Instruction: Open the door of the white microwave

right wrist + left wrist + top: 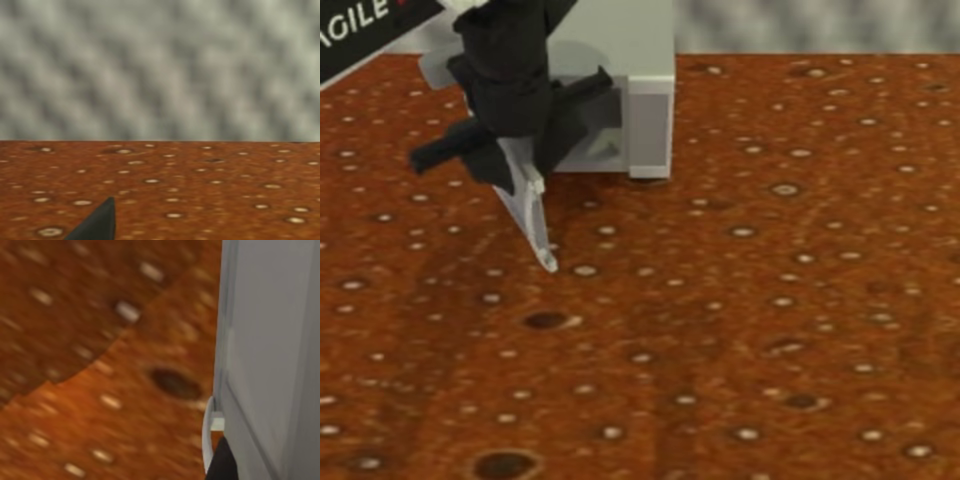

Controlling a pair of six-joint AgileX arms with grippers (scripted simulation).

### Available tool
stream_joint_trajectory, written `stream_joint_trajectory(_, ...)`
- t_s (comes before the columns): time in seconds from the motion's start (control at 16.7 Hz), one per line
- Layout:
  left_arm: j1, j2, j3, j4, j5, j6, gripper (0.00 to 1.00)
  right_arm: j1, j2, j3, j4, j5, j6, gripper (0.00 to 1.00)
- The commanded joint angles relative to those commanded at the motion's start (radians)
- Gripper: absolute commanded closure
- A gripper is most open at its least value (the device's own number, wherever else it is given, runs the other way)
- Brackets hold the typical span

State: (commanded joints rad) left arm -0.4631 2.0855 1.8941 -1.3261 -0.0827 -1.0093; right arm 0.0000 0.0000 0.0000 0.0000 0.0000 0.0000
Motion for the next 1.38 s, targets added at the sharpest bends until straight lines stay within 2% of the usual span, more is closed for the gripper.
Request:
stream_joint_trajectory(0.12,0.000,0.000,0.000,0.000,0.000,0.000,0.98,0.000,0.000,0.000,0.000,0.000,0.000,0.00)
stream_joint_trajectory(0.18,0.000,0.000,0.000,0.000,0.000,0.000,1.00,0.000,0.000,0.000,0.000,0.000,0.000,0.00)
stream_joint_trajectory(0.78,-0.002,0.008,0.003,-0.010,0.003,0.002,1.00,0.000,0.000,0.000,0.000,0.000,0.000,0.00)
stream_joint_trajectory(1.38,0.030,0.056,0.164,-0.158,0.080,0.041,1.00,0.000,0.000,0.000,0.000,0.000,0.000,0.00)
